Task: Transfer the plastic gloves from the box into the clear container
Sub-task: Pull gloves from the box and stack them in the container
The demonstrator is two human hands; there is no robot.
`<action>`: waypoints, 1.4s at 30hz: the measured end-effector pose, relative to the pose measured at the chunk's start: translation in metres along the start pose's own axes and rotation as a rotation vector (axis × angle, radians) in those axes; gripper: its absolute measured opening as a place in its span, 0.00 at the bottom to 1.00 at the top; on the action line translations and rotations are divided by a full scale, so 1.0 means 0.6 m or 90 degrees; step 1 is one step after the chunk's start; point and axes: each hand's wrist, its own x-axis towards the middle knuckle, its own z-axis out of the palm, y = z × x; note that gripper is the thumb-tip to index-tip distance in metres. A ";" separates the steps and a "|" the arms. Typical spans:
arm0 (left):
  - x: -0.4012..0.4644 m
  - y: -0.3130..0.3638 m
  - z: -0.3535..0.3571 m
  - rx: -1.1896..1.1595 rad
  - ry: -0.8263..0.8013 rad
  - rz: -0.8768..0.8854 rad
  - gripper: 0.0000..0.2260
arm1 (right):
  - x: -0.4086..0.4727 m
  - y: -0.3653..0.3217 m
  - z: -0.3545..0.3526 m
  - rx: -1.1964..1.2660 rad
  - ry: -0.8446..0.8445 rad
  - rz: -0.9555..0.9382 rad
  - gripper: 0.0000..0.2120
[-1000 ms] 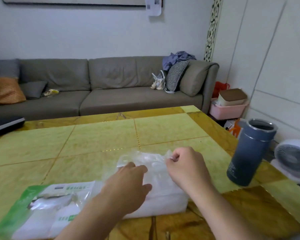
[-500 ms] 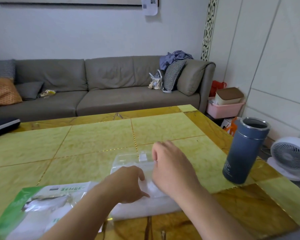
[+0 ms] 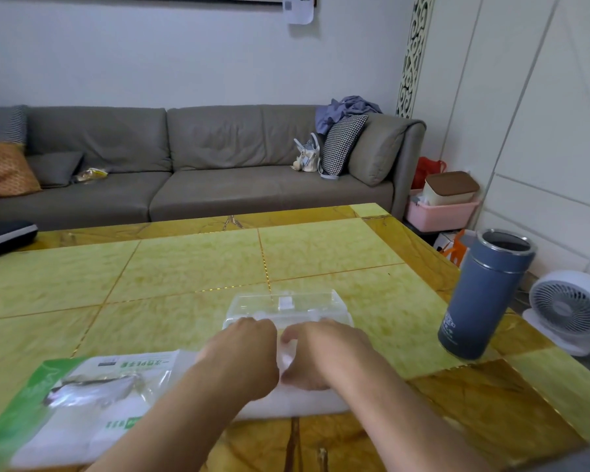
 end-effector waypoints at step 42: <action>-0.008 -0.023 -0.055 0.024 -0.161 0.091 0.19 | 0.037 0.012 0.002 0.033 -0.014 -0.041 0.33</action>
